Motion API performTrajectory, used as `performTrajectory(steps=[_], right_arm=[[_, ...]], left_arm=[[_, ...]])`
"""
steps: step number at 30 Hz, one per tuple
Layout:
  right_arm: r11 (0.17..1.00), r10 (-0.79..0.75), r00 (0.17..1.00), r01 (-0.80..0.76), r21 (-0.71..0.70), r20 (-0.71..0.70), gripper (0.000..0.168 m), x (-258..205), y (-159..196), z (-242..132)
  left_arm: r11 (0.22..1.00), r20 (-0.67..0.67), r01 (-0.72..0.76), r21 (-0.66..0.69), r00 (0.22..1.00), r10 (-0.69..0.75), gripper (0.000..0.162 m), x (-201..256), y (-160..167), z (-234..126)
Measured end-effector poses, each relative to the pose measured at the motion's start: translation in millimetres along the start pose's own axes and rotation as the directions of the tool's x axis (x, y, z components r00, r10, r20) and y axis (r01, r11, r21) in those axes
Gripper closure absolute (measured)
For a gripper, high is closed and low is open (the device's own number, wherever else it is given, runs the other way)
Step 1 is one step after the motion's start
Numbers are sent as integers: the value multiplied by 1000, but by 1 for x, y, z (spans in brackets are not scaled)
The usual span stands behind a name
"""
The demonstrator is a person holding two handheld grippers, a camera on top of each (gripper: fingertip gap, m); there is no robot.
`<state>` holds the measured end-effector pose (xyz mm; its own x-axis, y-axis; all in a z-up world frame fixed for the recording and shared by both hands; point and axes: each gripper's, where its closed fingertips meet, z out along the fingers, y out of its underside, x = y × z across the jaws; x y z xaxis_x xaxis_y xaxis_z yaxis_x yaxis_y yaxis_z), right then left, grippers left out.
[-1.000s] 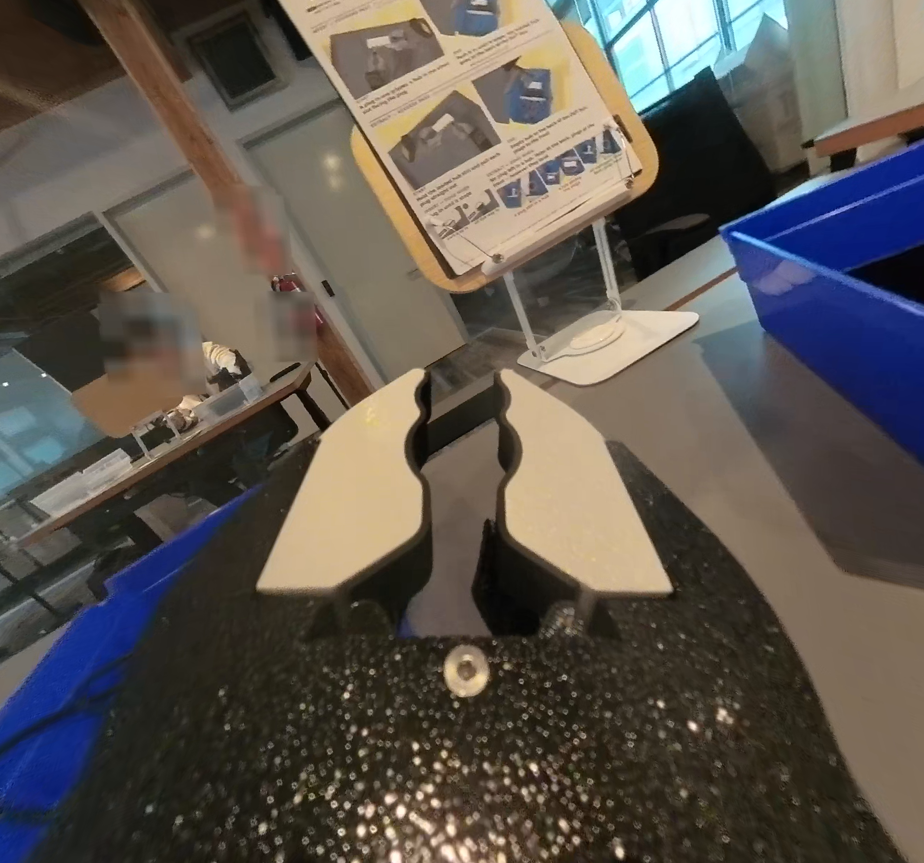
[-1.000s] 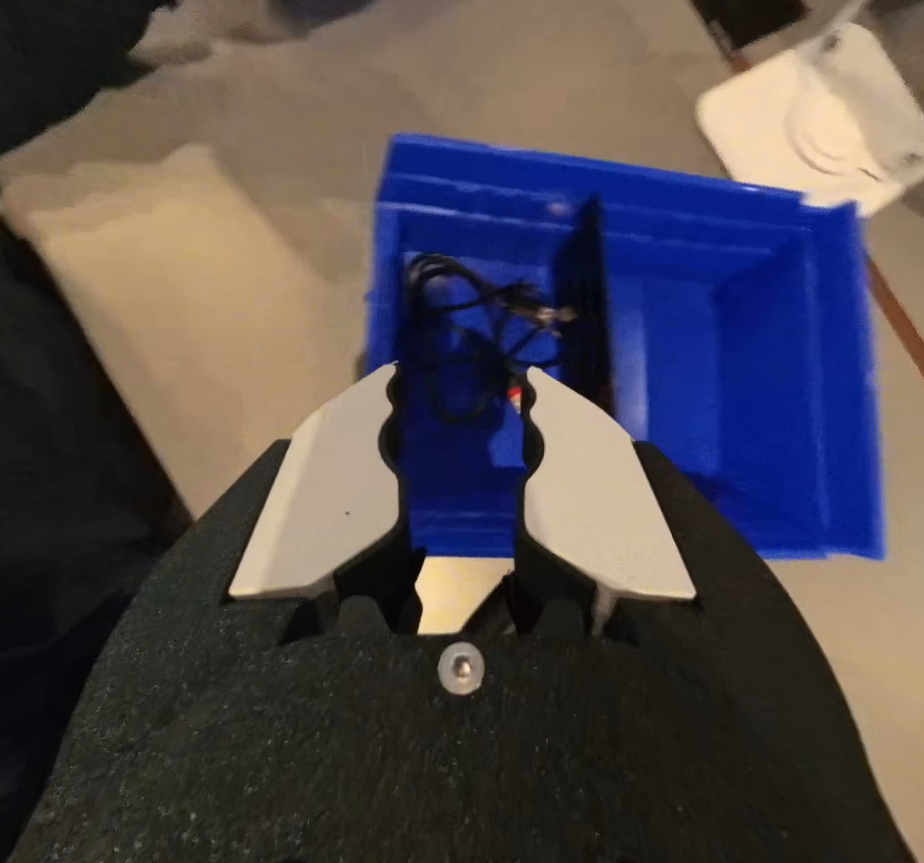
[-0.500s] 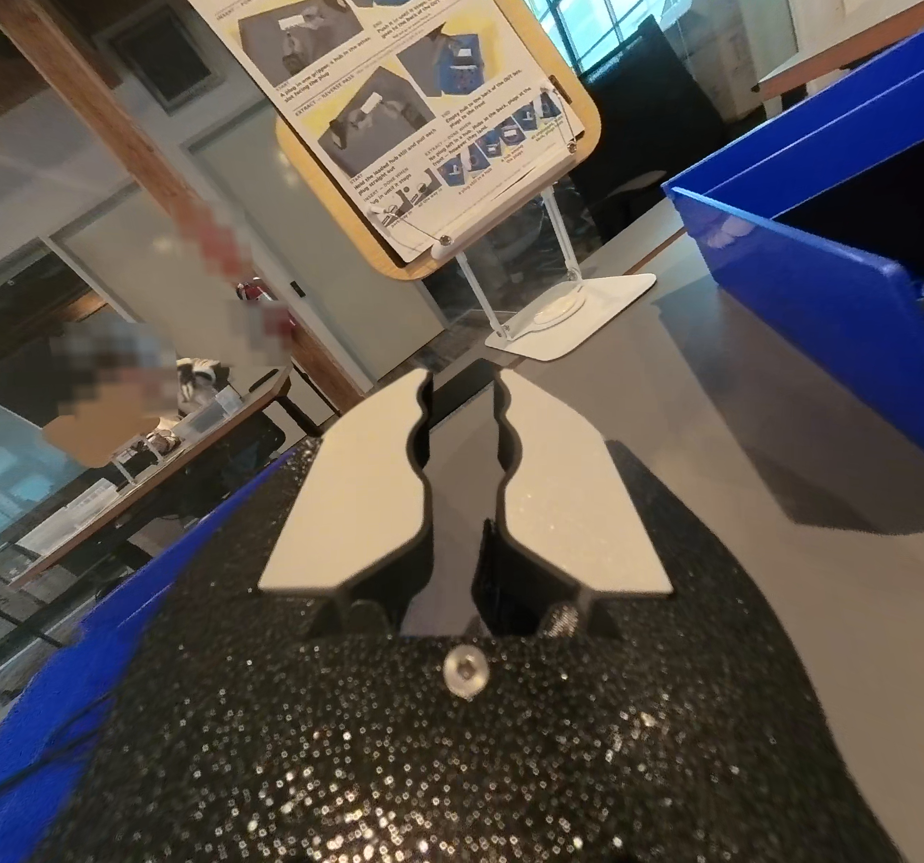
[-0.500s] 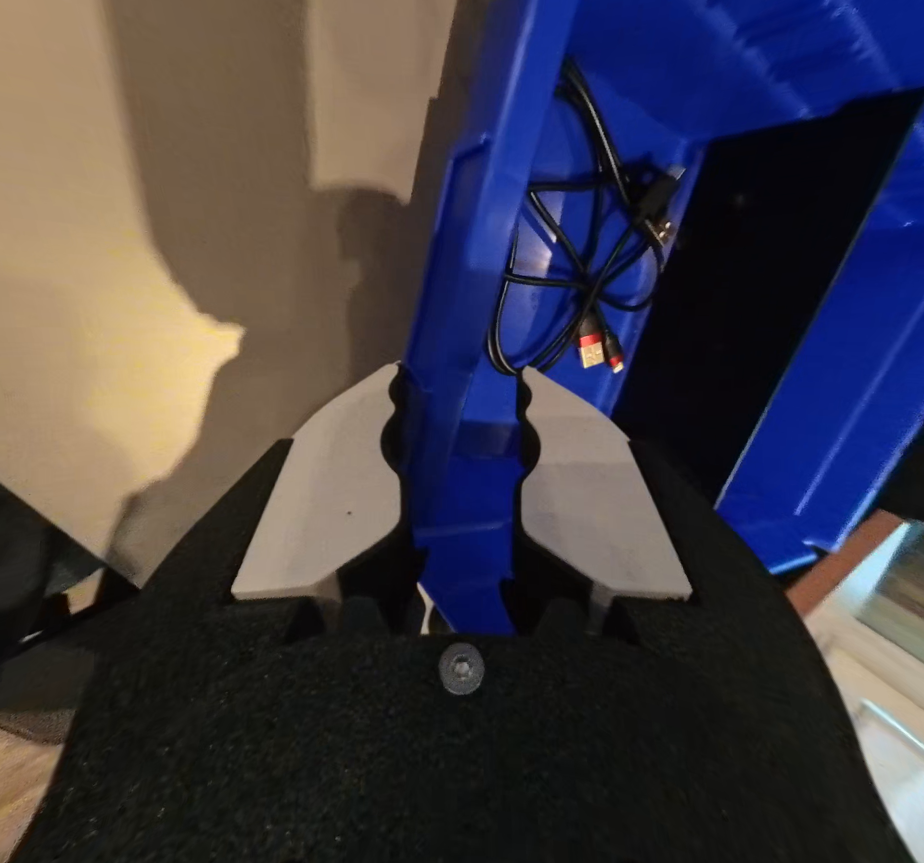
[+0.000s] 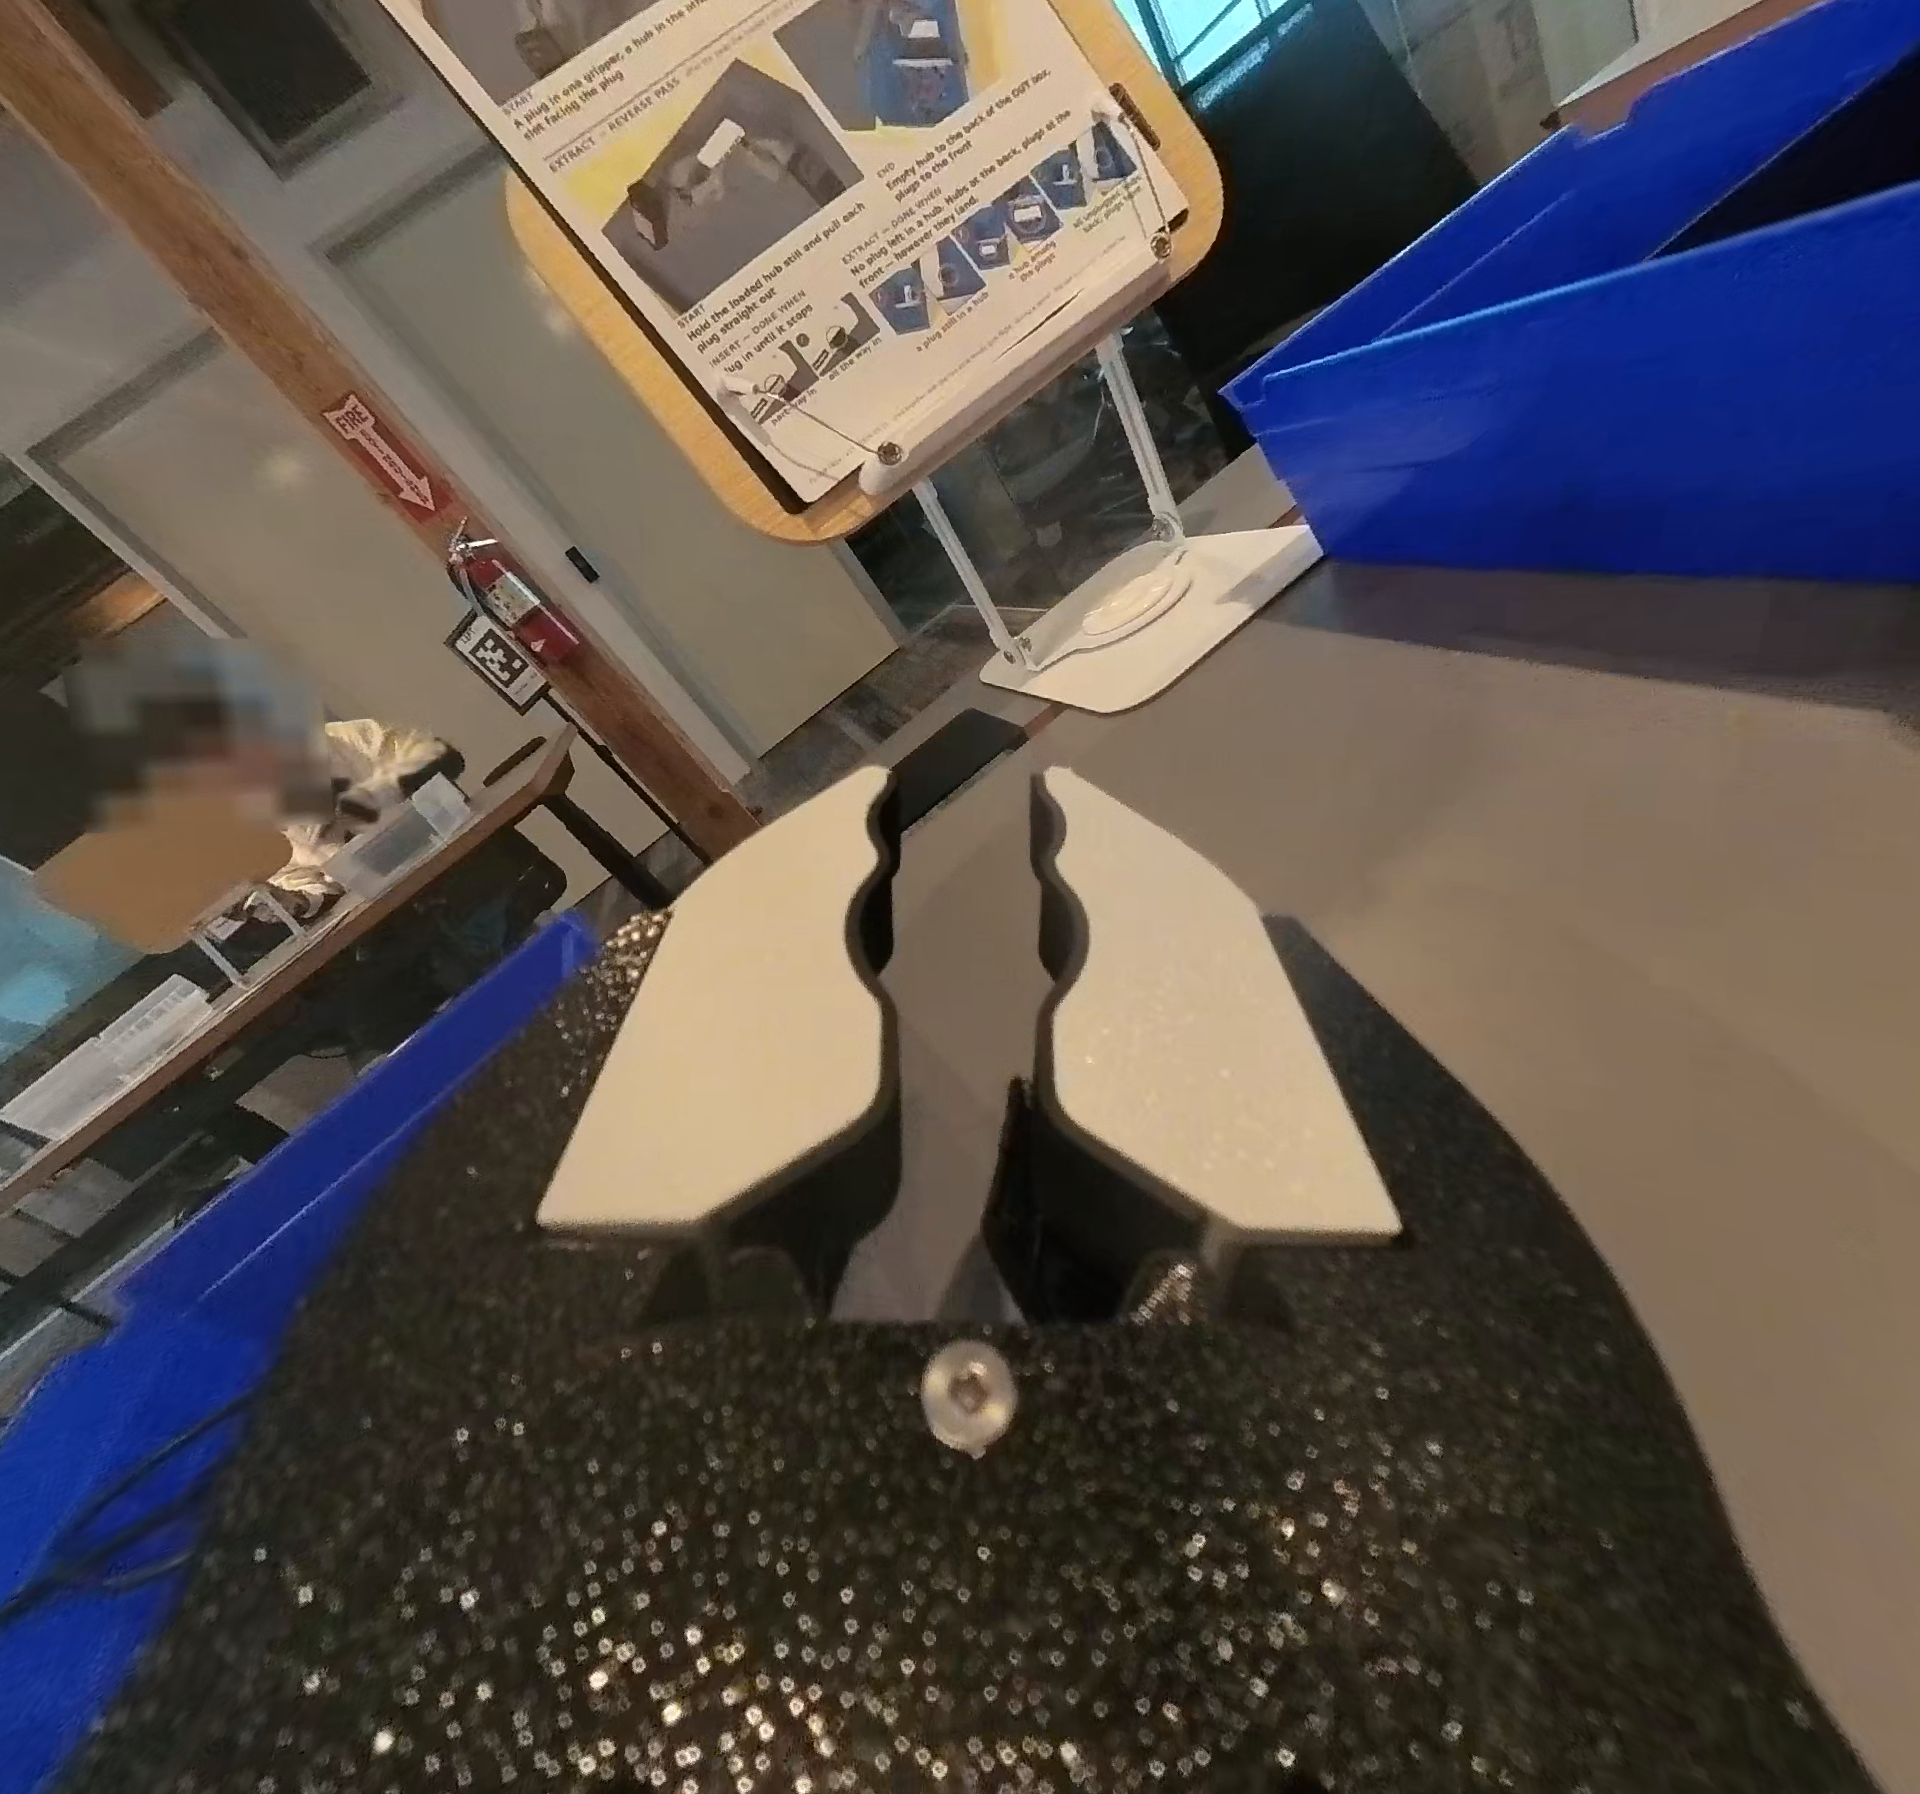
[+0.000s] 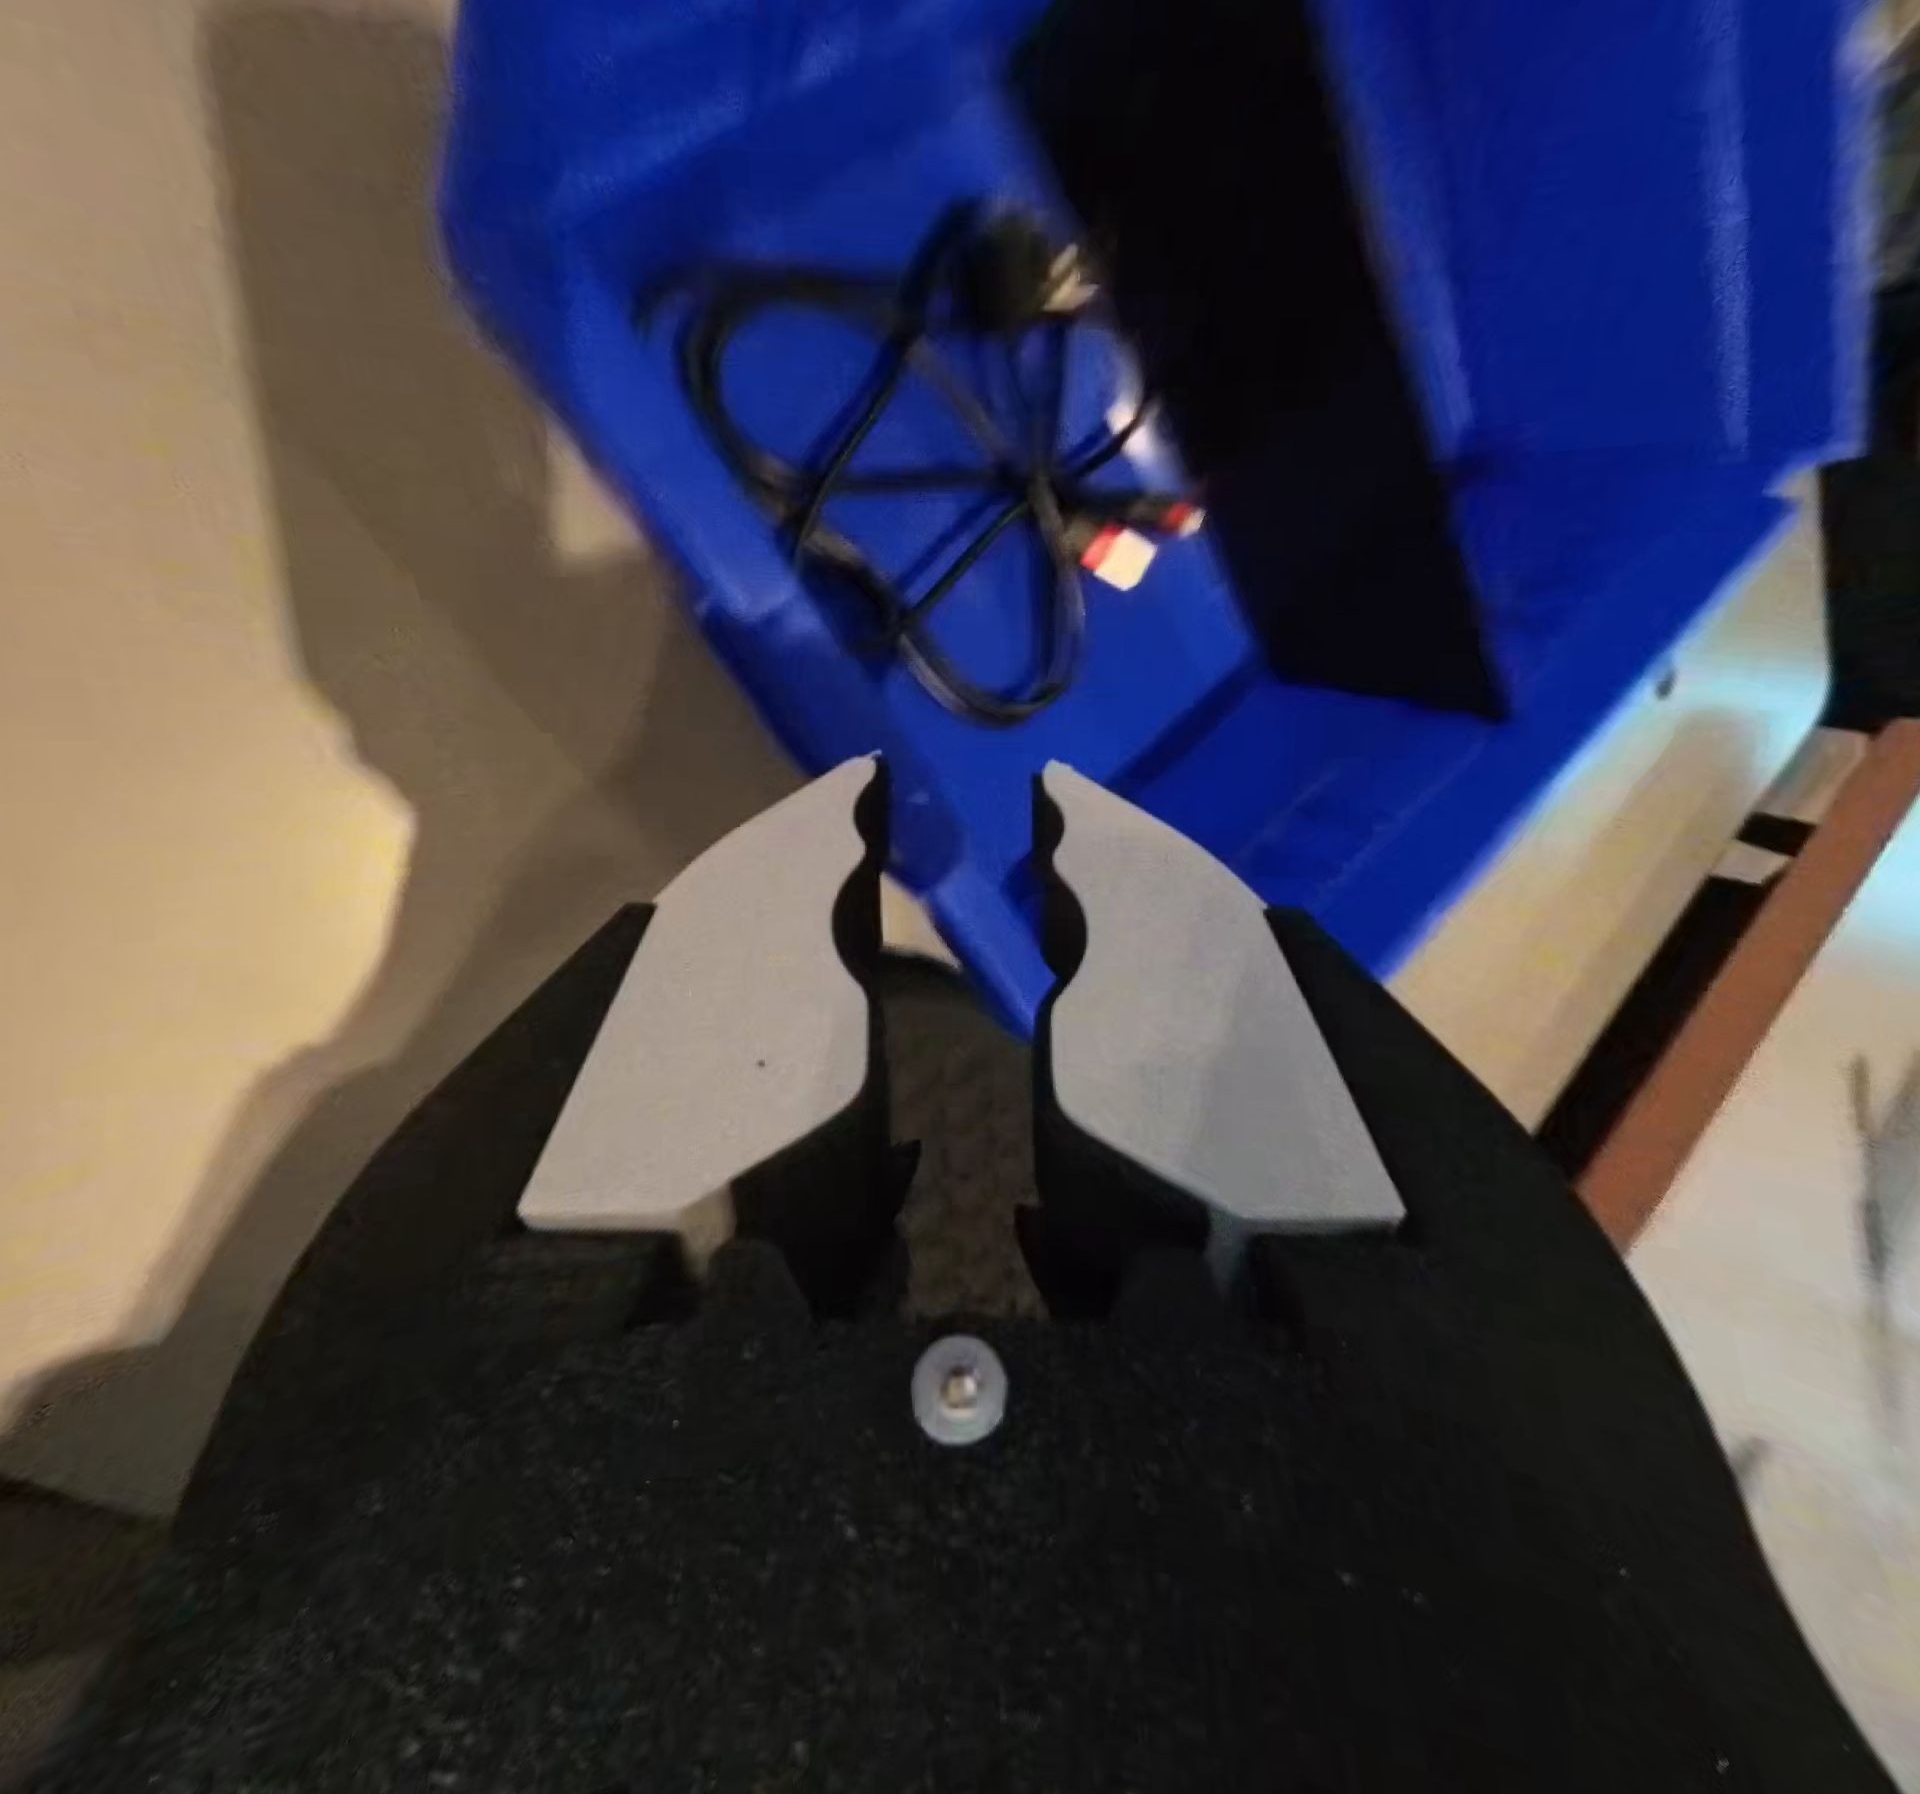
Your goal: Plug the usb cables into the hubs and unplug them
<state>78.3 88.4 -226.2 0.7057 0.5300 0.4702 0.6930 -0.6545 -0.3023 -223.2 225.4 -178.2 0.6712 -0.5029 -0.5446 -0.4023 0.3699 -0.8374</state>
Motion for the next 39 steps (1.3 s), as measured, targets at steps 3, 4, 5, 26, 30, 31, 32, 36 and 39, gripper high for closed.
performTrajectory(steps=[3,4,5,26,30,31,32,36,39], right_arm=[[971,203,975,-188,147,-93,128,52,-9,-26],[952,278,955,-259,165,-104,119,68,-6,-27],[930,352,932,-337,147,-87,108,79,0,-22],[660,700,698,-714,-234,-152,152,158,97,66],[562,768,604,-795,-231,-211,153,175,134,62],[542,782,585,-809,-229,-215,153,178,142,61],[533,792,574,-817,-220,-209,153,179,148,60],[585,777,587,-807,-85,-227,133,194,147,41],[626,779,601,-761,168,-180,120,203,106,1]], left_arm=[[1000,-8,3,1,1000,-3,139,2,0,1],[1000,-11,3,0,1000,-3,139,3,0,1],[1000,-14,1,-2,1000,-1,139,4,0,1],[999,-36,-23,-29,999,22,139,11,6,4],[999,-47,-24,-30,999,23,140,14,6,4],[999,-50,-28,-30,998,26,139,15,6,4],[999,-53,-31,-29,998,30,140,16,6,5],[999,-63,-35,-20,997,34,140,21,5,5],[1000,-80,-2,-20,997,0,140,25,5,6]])
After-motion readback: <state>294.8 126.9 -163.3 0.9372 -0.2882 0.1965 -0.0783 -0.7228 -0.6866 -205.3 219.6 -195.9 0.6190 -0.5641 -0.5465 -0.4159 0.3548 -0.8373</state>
